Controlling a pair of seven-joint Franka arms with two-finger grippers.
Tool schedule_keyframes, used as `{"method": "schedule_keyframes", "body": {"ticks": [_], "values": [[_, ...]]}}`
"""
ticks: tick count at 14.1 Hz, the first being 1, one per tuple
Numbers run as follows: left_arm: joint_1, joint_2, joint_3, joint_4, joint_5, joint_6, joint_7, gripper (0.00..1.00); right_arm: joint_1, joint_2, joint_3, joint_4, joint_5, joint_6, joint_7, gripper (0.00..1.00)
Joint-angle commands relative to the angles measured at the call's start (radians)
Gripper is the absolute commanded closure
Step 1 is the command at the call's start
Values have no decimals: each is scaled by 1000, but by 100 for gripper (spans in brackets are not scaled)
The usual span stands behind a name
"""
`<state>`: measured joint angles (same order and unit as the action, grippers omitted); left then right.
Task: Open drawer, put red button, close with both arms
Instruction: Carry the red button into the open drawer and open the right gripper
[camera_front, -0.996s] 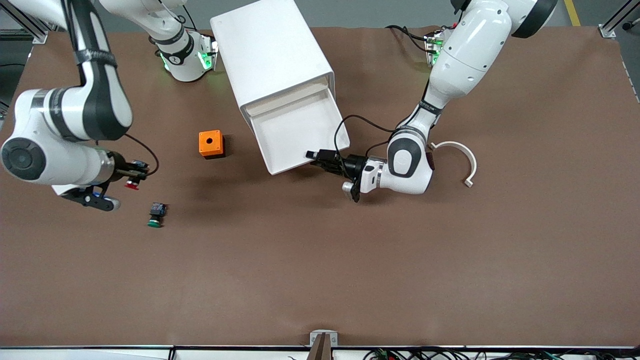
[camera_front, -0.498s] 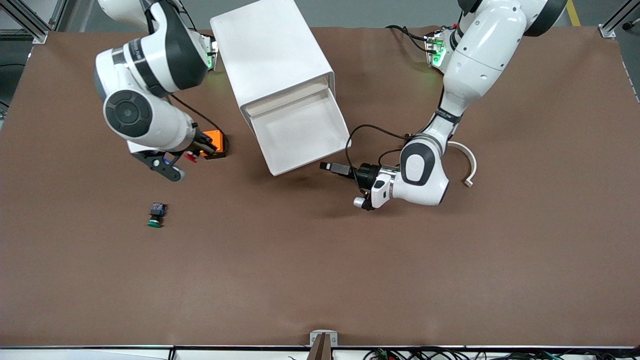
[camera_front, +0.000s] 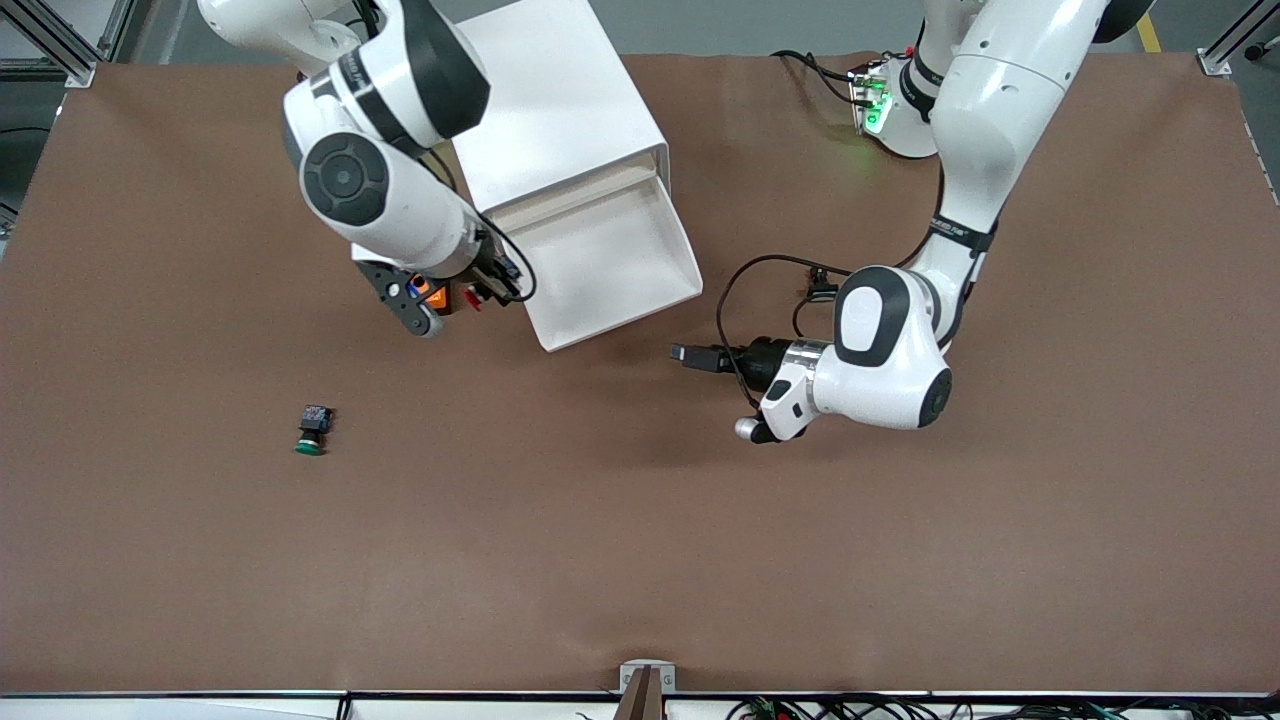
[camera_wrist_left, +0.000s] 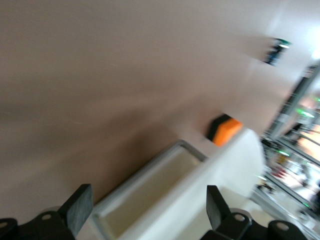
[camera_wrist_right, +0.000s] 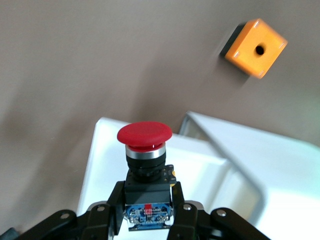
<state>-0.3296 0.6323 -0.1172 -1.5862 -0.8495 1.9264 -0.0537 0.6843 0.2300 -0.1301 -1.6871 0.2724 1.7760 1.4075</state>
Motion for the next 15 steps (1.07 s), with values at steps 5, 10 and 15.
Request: {"method": "schedule_keyframes", "body": {"ticks": [5, 10, 15], "values": [[40, -51, 2, 15, 440, -18, -141, 0, 119, 98, -14, 7, 28, 160, 177, 69], [33, -28, -2, 74, 699, -4, -232, 0, 179, 150, -13, 4, 31, 220, 252, 71], [40, -34, 2, 77, 702, 8, -325, 0, 218, 181, -13, 4, 31, 223, 254, 71]]}}
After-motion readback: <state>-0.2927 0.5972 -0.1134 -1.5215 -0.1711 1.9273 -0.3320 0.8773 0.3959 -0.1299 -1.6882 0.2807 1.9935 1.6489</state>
